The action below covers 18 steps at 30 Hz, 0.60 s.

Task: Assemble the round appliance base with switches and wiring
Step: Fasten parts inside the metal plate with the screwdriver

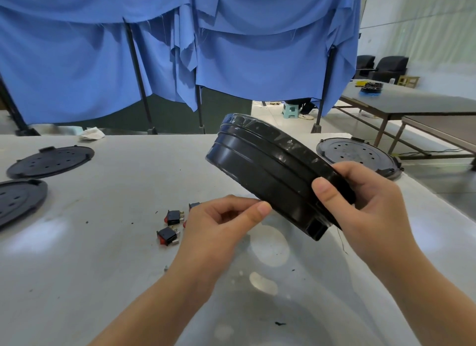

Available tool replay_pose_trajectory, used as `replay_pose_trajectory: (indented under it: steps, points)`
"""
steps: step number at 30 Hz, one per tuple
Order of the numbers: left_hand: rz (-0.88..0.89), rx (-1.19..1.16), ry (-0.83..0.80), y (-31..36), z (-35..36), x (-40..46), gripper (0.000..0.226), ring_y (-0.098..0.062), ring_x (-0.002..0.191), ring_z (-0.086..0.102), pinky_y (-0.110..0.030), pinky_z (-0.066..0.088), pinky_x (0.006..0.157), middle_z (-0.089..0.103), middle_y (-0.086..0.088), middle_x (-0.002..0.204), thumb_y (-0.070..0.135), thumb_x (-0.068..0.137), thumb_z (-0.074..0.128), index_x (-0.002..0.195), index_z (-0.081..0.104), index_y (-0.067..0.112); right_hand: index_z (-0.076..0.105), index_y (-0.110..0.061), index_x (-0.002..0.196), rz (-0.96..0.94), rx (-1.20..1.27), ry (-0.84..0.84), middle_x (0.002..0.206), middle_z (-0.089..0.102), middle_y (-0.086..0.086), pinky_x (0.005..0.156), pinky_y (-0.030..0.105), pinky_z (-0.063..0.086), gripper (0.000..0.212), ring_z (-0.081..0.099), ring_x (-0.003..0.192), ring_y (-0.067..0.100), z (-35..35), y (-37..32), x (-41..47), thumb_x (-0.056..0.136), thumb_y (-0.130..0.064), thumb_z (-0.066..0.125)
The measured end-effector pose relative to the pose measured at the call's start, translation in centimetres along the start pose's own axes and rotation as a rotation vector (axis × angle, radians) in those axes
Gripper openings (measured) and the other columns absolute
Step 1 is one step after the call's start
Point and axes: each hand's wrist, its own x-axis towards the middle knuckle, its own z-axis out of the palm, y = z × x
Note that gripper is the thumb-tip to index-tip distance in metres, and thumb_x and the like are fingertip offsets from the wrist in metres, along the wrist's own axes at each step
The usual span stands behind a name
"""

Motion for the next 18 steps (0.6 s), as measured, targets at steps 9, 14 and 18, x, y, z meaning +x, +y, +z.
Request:
replay_pose_trajectory:
  steps: [9, 14, 18]
  points:
    - [-0.013, -0.003, -0.025, 0.15, -0.14, 0.06, 0.028, 0.004, 0.052, 0.056, -0.009, 0.046, 0.055, 0.065, 0.014, 0.058, 0.050, 0.052, 0.073, 0.070, 0.078, 0.030, 0.065, -0.023, 0.081, -0.069, -0.056, 0.024, 0.067, 0.066, -0.009, 0.052, 0.012, 0.049, 0.009, 0.060, 0.057, 0.003, 0.23, 0.18, 0.03, 0.079, -0.031, 0.062]
    - [0.058, 0.015, -0.030, 0.04, -0.24, -0.10, 0.025, 0.001, 0.053, 0.053, -0.012, 0.047, 0.056, 0.061, 0.012, 0.056, 0.047, 0.057, 0.073, 0.068, 0.078, 0.025, 0.064, -0.023, 0.080, -0.083, -0.064, 0.035, 0.064, 0.063, -0.011, 0.050, 0.008, 0.044, 0.009, 0.057, 0.055, 0.002, 0.26, 0.23, 0.07, 0.079, -0.032, 0.061]
    - [0.063, 0.014, -0.019, -0.06, -0.30, -0.07, 0.018, -0.002, 0.053, 0.050, -0.016, 0.045, 0.054, 0.061, 0.004, 0.058, 0.040, 0.063, 0.077, 0.068, 0.078, 0.022, 0.064, -0.022, 0.081, -0.098, -0.069, 0.018, 0.065, 0.063, -0.013, 0.051, 0.008, 0.044, 0.009, 0.058, 0.056, 0.001, 0.27, 0.23, 0.08, 0.080, -0.030, 0.061]
